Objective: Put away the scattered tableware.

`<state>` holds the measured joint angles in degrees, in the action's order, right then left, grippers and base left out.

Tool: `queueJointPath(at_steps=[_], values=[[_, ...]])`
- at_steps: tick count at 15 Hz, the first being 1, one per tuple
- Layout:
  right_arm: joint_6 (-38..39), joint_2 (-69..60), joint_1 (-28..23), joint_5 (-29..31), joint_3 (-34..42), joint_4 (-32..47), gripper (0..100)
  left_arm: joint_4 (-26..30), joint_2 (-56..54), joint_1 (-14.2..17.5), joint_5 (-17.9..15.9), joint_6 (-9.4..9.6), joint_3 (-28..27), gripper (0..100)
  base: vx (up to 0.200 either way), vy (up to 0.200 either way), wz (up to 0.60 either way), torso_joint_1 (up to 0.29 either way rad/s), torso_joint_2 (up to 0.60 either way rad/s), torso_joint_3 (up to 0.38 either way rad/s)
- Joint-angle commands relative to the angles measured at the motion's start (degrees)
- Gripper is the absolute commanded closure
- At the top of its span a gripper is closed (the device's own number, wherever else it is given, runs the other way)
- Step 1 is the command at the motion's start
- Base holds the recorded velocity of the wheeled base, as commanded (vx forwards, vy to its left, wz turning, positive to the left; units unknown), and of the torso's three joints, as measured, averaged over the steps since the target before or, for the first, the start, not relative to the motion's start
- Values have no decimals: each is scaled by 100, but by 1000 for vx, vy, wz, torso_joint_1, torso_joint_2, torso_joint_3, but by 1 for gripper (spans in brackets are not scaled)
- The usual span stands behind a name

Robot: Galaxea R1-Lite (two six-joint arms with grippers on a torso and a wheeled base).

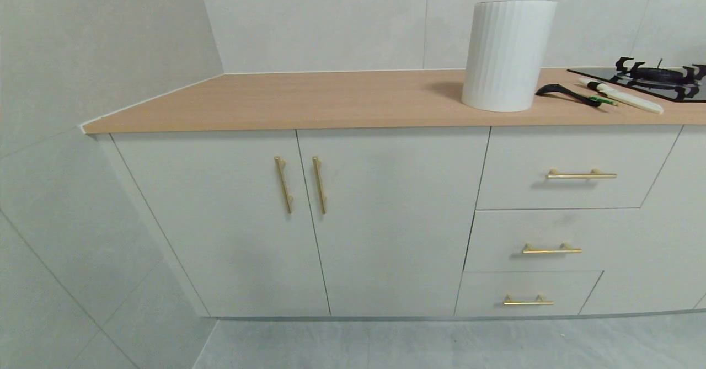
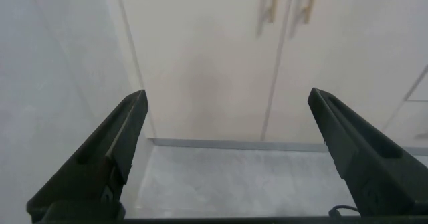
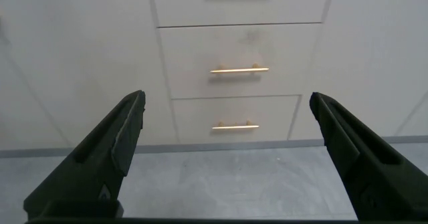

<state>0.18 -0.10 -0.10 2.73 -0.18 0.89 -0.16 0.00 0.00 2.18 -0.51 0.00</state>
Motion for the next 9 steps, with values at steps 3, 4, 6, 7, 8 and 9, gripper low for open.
queueJointPath(at_steps=[3,4,6,7,8,9], values=[[-1,10,1,8,1,-1,0,-2,9,0,2,-2,0,0,0,-200,0,4,4,2],[-1,10,-8,-1,1,-1,0,-2,18,0,2,-2,0,0,0,-200,0,7,-2,-2],[-1,10,1,8,1,-1,0,-2,9,0,2,-2,0,0,0,-200,0,5,5,5],[-1,10,1,8,1,-1,0,-2,9,0,2,-2,0,0,0,-200,0,7,7,2],[-9,10,-8,-1,1,-1,0,-2,9,0,2,-2,0,0,0,-200,0,2,2,12],[-1,10,1,8,1,-1,0,-2,9,0,2,7,0,0,0,-200,0,2,2,2]])
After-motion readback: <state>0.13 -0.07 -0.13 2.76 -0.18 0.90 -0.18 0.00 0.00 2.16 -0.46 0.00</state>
